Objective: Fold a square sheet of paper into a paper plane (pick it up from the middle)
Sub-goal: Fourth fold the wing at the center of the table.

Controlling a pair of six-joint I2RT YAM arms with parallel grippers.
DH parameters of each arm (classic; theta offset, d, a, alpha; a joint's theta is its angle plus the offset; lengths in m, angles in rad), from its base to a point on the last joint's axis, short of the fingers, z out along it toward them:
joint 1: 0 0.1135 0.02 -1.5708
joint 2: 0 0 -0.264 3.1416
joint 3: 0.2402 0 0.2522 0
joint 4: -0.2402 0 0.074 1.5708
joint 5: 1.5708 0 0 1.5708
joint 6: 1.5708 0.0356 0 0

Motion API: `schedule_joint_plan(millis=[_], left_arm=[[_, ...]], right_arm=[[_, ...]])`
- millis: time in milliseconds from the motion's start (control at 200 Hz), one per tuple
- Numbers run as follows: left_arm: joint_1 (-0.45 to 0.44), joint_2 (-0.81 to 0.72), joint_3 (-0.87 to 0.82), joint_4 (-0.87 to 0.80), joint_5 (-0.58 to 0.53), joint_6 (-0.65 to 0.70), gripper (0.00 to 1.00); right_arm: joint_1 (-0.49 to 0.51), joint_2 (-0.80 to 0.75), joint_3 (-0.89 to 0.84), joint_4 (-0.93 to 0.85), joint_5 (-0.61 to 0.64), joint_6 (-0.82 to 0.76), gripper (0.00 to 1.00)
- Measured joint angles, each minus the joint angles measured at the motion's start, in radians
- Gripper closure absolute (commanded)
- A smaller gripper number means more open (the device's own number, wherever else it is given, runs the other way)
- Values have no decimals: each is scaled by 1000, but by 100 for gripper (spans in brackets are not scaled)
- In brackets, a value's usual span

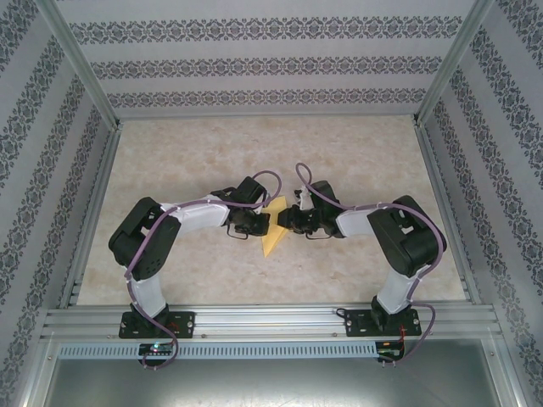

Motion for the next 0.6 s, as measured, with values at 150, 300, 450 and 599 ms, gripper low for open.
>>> schedule_joint_plan(millis=[150, 300, 450, 599], left_arm=[[0, -13, -23, 11, -11, -4, 86], [0, -55, -47, 13, -20, -7, 81], [0, -120, -70, 23, -35, -8, 79], [0, -180, -113, 48, -56, -16, 79]], right_arm=[[6, 19, 35, -47, -20, -49, 86], [15, 19, 40, -72, -24, -68, 94], [27, 19, 40, -71, -9, -53, 99], [48, 19, 16, -12, 17, 8, 100]])
